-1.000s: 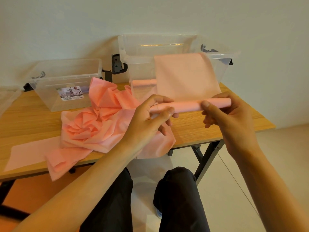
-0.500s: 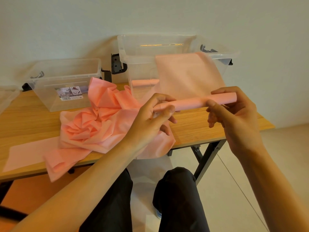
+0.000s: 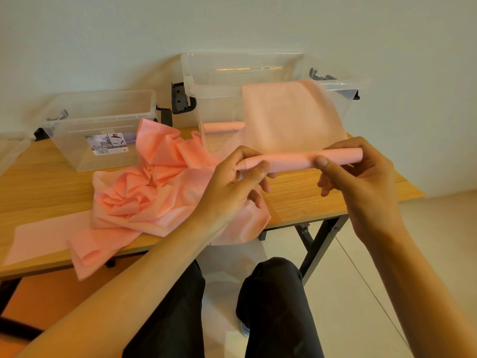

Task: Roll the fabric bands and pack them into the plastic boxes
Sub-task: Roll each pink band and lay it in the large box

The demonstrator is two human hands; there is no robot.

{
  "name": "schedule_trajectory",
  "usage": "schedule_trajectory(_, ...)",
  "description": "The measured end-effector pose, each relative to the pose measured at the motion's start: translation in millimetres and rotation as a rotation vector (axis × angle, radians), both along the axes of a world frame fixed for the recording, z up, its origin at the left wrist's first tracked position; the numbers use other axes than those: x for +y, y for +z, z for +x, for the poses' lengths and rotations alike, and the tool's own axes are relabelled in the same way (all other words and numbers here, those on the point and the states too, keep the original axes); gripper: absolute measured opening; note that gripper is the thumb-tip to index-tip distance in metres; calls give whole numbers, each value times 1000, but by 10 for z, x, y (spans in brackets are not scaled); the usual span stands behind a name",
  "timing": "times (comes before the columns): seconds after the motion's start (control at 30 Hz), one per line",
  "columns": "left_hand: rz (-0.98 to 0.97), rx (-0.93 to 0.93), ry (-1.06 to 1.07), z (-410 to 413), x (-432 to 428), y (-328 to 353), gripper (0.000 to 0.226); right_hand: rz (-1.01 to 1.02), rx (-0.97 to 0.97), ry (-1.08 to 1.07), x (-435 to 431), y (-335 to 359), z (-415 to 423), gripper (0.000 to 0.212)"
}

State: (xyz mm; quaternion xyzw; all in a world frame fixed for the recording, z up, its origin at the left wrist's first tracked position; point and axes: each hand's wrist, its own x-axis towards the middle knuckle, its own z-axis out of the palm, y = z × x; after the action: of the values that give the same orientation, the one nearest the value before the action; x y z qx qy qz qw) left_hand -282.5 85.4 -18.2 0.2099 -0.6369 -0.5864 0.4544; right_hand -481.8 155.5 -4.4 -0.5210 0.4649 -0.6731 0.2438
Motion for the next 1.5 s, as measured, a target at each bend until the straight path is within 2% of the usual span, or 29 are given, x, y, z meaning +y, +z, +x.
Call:
schedule_trajectory(0.07, -13, 3, -4, -7, 0, 1, 12, 4, -7, -31, -12, -4, -2, 44)
schedule_trajectory(0.17, -34, 9, -18, -8, -2, 16, 28, 12, -34, -65, -36, -12, -10, 48)
schedule_trajectory(0.33, -23, -5, 24, -30, -26, 27, 21, 1, -35, -14, -18, -1, 7, 38)
schedule_trajectory(0.5, -19, -10, 32, -47, -40, 16, 13, -20, -27, 0, -27, 8, -1, 36)
schedule_trajectory(0.67, -21, 28, 70, -50, -49, 29, 23, -10, -43, -75, -74, -8, 4, 43)
schedule_trajectory(0.87, 43, 17, 79, -48, -74, 29, 12, -6, -36, -35, -52, 21, 18, 39)
schedule_trajectory(1.13, 0, 11, 54, -62, -95, 49, 22, 3, -48, -96, -96, -3, -6, 46)
schedule_trajectory(1.37, 21, -10, 53, -87, -135, 66, 6, -36, -21, -52, -99, 23, 6, 35)
schedule_trajectory(1.5, -5, 2, 32, -94, -140, 91, 17, -68, -47, -80, -123, 17, -10, 34)
